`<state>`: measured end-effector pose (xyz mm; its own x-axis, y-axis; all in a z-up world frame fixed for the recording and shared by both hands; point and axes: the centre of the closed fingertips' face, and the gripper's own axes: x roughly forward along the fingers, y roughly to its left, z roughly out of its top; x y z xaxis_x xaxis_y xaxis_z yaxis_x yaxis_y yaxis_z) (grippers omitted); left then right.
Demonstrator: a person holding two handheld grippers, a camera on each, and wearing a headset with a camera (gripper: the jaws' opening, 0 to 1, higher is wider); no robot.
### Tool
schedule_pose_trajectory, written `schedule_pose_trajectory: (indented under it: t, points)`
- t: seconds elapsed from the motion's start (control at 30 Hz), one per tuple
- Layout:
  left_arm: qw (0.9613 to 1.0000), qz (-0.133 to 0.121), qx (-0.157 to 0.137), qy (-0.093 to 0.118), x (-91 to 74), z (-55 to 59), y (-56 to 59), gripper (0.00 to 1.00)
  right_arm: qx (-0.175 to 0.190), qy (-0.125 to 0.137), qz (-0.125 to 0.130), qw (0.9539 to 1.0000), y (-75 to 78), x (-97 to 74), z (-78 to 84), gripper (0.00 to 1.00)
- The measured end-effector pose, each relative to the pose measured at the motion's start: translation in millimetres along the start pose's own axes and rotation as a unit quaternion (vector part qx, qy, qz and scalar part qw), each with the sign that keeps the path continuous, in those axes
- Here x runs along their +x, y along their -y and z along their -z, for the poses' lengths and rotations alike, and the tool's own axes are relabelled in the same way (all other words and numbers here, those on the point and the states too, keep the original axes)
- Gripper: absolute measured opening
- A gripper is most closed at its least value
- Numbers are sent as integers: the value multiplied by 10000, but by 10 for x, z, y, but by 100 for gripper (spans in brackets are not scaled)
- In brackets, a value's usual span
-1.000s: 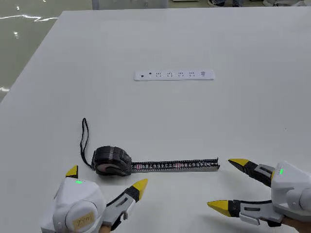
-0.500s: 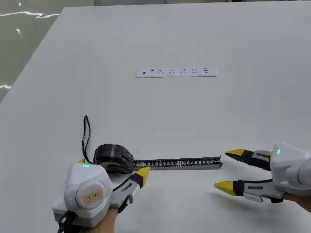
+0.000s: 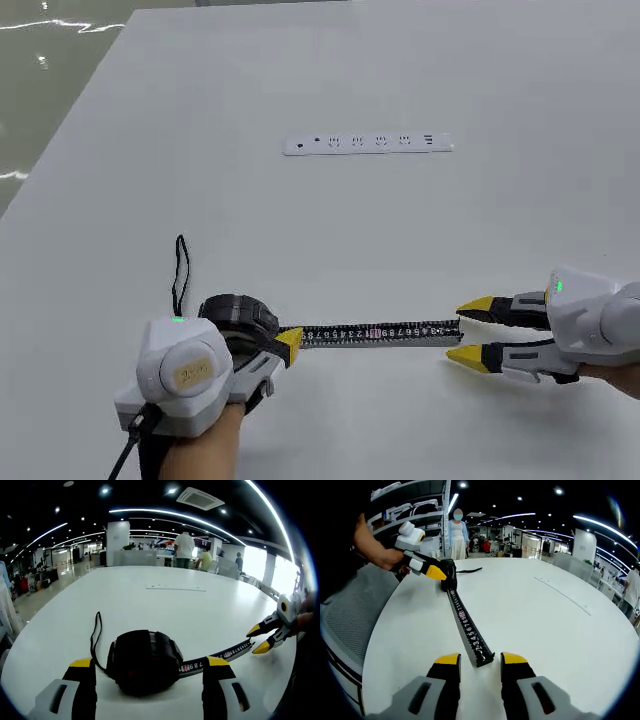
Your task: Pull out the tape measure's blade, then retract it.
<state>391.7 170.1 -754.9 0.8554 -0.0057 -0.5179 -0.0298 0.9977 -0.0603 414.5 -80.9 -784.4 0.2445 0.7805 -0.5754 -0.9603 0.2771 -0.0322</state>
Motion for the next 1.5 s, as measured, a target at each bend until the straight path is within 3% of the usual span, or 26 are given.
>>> schedule_pose_trajectory:
  t: [0.53, 0.8, 1.07, 1.3, 1.5]
  points:
    - [9998, -92, -112, -112, 53, 10, -31, 78, -273, -171, -249, 9992, -21, 70, 10, 16]
    - [9995, -97, -259, -175, 111, -3, 18, 72, -458, -238, -288, 9982, 20, 75, 18, 13]
    - [9991, -243, -180, -303, 132, 26, -37, 66, -481, -263, -244, 9982, 41, 75, 20, 13]
    - [9980, -333, -423, -332, 155, 47, -60, 65, -540, -310, -229, 9978, 33, 68, 11, 13]
    - [9980, -360, -365, -377, 152, 53, -56, 65, -558, -323, -227, 9977, 36, 68, 18, 13]
